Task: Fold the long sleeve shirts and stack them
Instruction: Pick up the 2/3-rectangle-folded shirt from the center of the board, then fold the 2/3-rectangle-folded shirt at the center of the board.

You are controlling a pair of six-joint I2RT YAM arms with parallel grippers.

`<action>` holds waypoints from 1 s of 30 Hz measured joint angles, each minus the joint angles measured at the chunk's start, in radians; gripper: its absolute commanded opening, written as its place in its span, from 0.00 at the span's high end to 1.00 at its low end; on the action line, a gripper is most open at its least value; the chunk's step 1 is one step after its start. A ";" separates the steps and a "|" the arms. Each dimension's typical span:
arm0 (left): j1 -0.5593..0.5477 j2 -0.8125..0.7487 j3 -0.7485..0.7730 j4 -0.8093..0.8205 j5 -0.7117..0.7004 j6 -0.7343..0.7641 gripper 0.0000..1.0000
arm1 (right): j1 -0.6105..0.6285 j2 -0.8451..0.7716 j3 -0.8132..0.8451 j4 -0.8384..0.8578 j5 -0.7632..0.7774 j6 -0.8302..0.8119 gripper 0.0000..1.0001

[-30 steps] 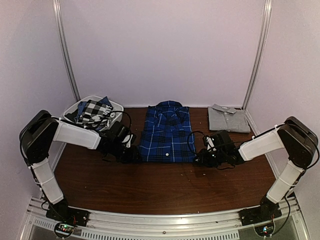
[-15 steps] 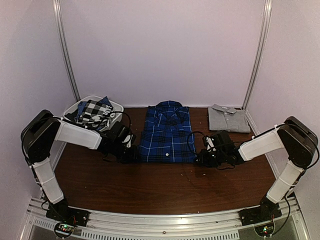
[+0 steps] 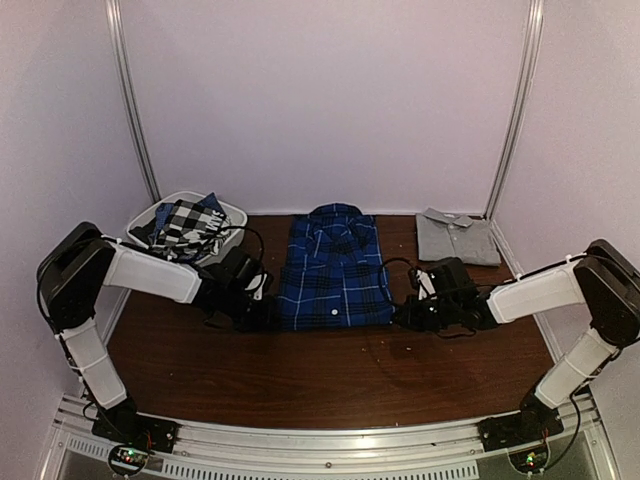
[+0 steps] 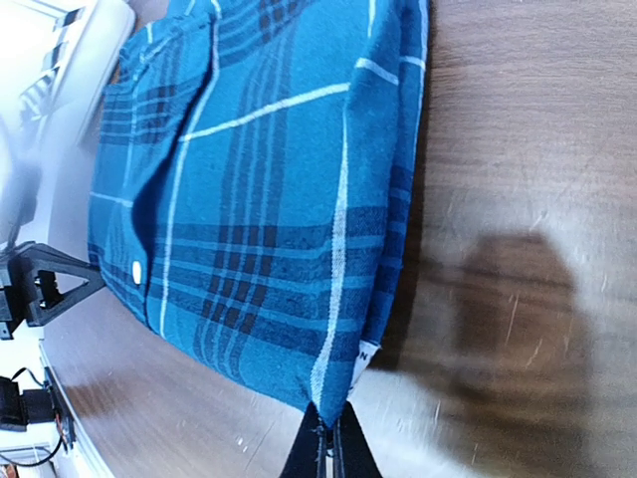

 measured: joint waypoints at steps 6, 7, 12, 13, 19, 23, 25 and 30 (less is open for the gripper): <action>-0.061 -0.111 -0.078 -0.024 -0.014 -0.013 1.00 | 0.027 -0.155 -0.087 -0.032 -0.008 -0.002 1.00; -0.076 -0.135 -0.092 -0.030 -0.018 -0.019 1.00 | 0.034 -0.183 -0.102 -0.043 -0.008 -0.002 1.00; -0.160 -0.258 -0.148 -0.071 -0.069 -0.061 1.00 | 0.093 -0.372 -0.174 -0.124 -0.001 0.019 1.00; -0.178 -0.283 -0.160 -0.081 -0.079 -0.070 1.00 | 0.106 -0.414 -0.185 -0.147 0.001 0.024 1.00; -0.269 -0.422 -0.170 -0.166 -0.130 -0.114 1.00 | 0.153 -0.624 -0.204 -0.280 0.010 0.058 1.00; -0.288 -0.466 -0.107 -0.251 -0.155 -0.117 1.00 | 0.164 -0.697 -0.150 -0.390 0.030 0.069 1.00; -0.286 -0.468 -0.047 -0.305 -0.174 -0.109 1.00 | 0.163 -0.694 -0.074 -0.454 0.061 0.067 1.00; -0.212 -0.416 0.115 -0.377 -0.173 -0.042 1.00 | 0.110 -0.581 0.142 -0.522 0.112 0.031 1.00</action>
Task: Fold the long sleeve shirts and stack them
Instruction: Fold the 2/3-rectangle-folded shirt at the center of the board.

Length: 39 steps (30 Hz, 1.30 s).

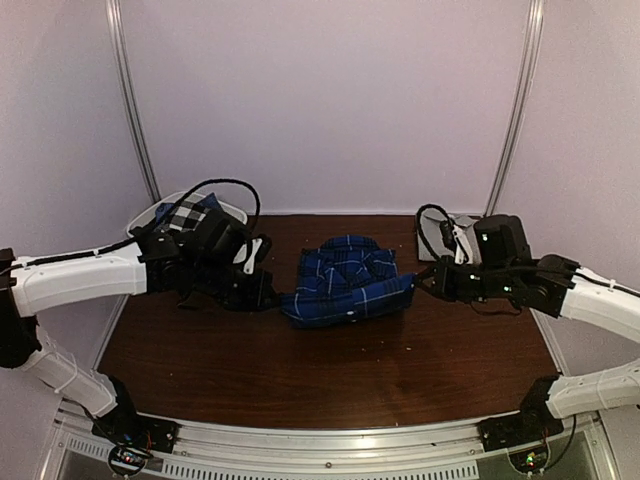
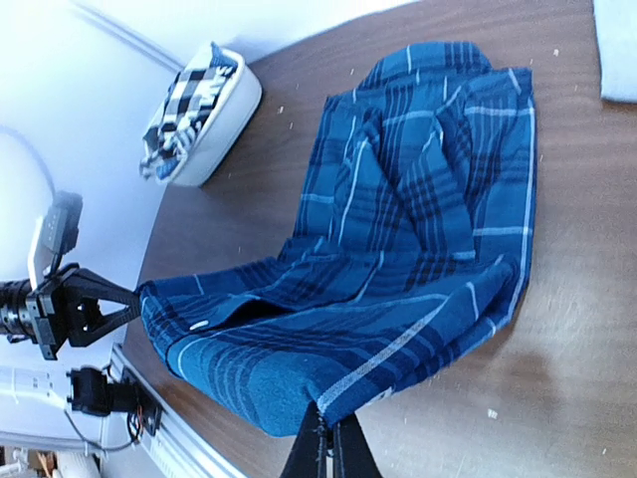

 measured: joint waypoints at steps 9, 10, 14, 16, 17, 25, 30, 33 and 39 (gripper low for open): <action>0.323 0.520 0.546 0.089 0.224 0.209 1.00 | -0.305 0.545 0.305 0.202 -0.065 -0.080 1.00; 0.340 0.591 0.607 0.109 0.238 0.219 1.00 | -0.327 0.617 0.338 0.235 -0.071 -0.083 1.00; 0.402 0.926 0.884 0.176 0.306 0.223 1.00 | -0.398 0.934 0.517 0.327 -0.114 -0.090 1.00; 0.422 1.065 0.967 0.199 0.333 0.205 1.00 | -0.417 1.088 0.623 0.335 -0.135 -0.095 1.00; 0.428 1.110 0.987 0.204 0.342 0.197 1.00 | -0.422 1.157 0.675 0.330 -0.145 -0.098 1.00; 0.430 1.079 0.797 0.332 0.393 0.135 1.00 | -0.394 1.209 0.655 0.375 -0.179 -0.125 1.00; 0.378 0.827 0.418 0.405 0.378 0.110 1.00 | -0.343 0.994 0.347 0.414 -0.181 -0.114 1.00; 0.333 0.675 0.238 0.432 0.351 0.095 1.00 | -0.317 0.870 0.198 0.425 -0.174 -0.105 1.00; 0.297 0.513 0.050 0.514 0.343 0.058 1.00 | -0.301 0.676 -0.009 0.483 -0.173 -0.052 1.00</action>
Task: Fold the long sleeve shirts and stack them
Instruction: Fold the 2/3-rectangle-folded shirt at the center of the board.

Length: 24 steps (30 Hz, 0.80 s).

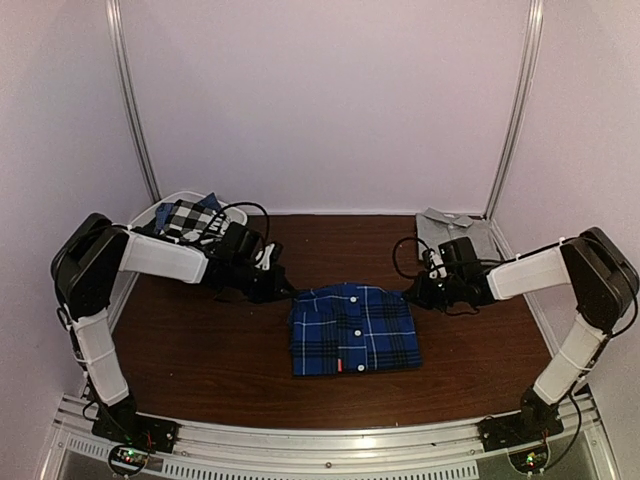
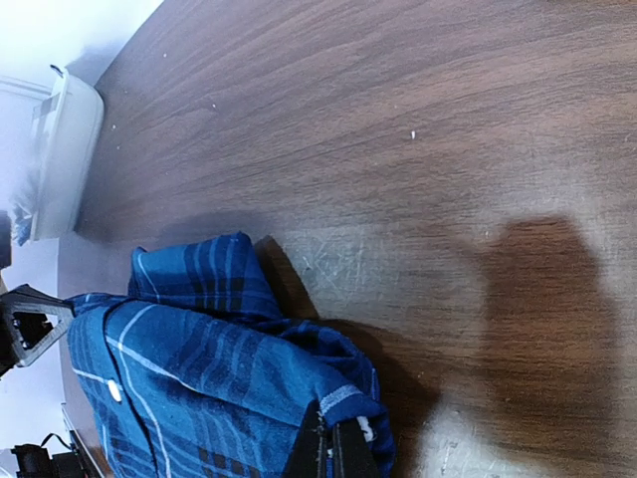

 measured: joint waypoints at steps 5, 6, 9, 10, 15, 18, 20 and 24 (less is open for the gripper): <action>0.001 -0.011 -0.037 0.027 -0.009 -0.028 0.71 | 0.002 -0.039 -0.037 0.036 0.004 0.024 0.76; 0.001 -0.017 -0.039 0.020 -0.021 -0.030 0.58 | 0.001 -0.047 -0.039 0.035 0.013 0.024 0.68; 0.006 -0.044 -0.039 -0.002 -0.071 -0.032 0.43 | -0.003 -0.073 -0.039 0.019 0.050 0.016 0.57; 0.009 -0.056 -0.039 -0.013 -0.086 -0.027 0.38 | -0.004 -0.085 -0.037 0.007 0.063 0.007 0.56; 0.011 -0.107 -0.009 -0.077 -0.153 -0.003 0.42 | 0.004 -0.163 -0.010 -0.063 0.125 -0.042 0.63; -0.006 -0.117 0.045 -0.128 -0.200 0.020 0.58 | 0.055 -0.175 0.045 -0.110 0.160 -0.084 0.71; -0.029 -0.117 0.083 -0.149 -0.211 0.028 0.63 | 0.100 -0.169 0.078 -0.130 0.172 -0.111 0.75; -0.105 -0.103 0.149 -0.168 -0.204 0.034 0.70 | 0.184 -0.126 0.131 -0.154 0.176 -0.151 0.79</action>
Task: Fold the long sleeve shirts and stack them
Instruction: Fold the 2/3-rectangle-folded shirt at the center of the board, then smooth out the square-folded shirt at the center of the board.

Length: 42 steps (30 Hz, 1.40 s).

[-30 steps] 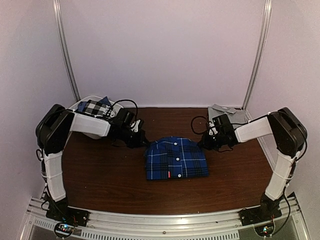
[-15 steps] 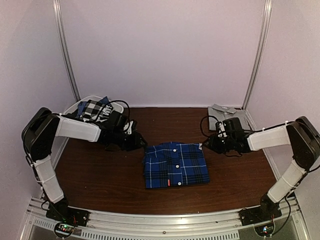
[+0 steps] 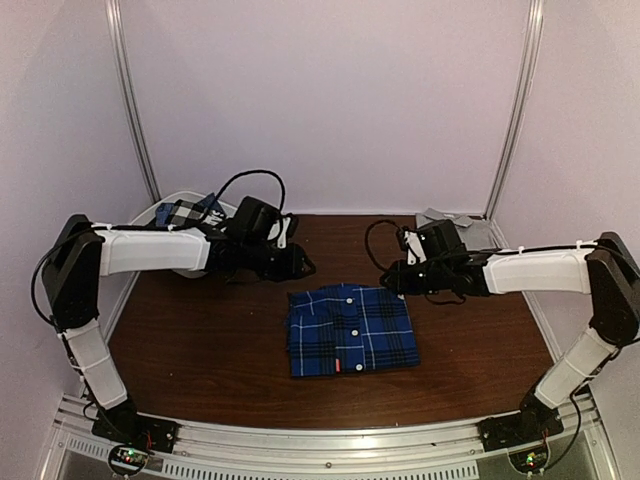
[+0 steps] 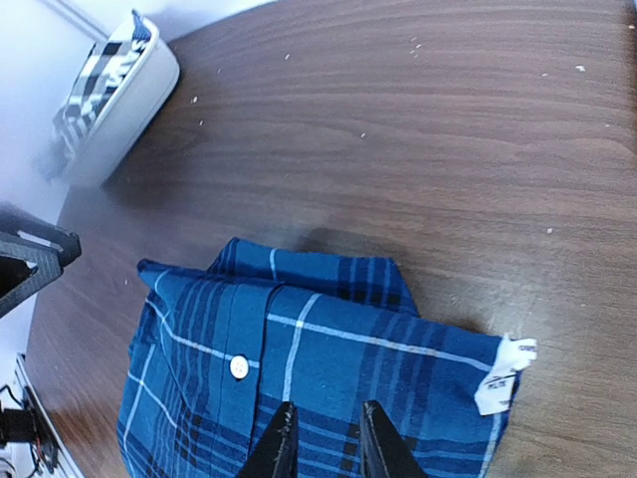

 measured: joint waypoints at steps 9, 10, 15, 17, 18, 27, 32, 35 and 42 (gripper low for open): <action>-0.127 0.190 0.126 0.002 0.049 -0.010 0.75 | 0.028 0.159 0.051 -0.028 -0.005 -0.028 0.80; -0.129 0.210 0.133 0.000 0.051 -0.010 0.75 | 0.028 0.174 0.055 -0.029 -0.004 -0.028 0.80; -0.127 0.281 0.172 -0.027 0.045 -0.011 0.77 | 0.021 0.212 0.056 -0.026 -0.002 -0.020 0.79; -0.126 0.303 0.193 -0.035 0.036 -0.012 0.77 | 0.013 0.218 0.056 -0.015 -0.002 -0.014 0.79; -0.125 0.318 0.208 -0.038 0.028 -0.013 0.77 | 0.008 0.220 0.056 -0.010 -0.002 -0.010 0.79; -0.078 0.383 0.249 -0.042 0.006 -0.020 0.78 | -0.061 0.281 0.056 0.085 -0.037 0.067 0.76; -0.045 0.389 0.257 -0.043 0.006 -0.019 0.79 | -0.093 0.317 0.056 0.133 -0.075 0.111 0.73; -0.031 0.389 0.257 -0.042 0.007 -0.019 0.79 | -0.113 0.322 0.047 0.162 -0.100 0.135 0.70; 0.006 0.389 0.248 -0.055 -0.006 -0.008 0.78 | -0.165 0.321 0.015 0.209 -0.142 0.166 0.67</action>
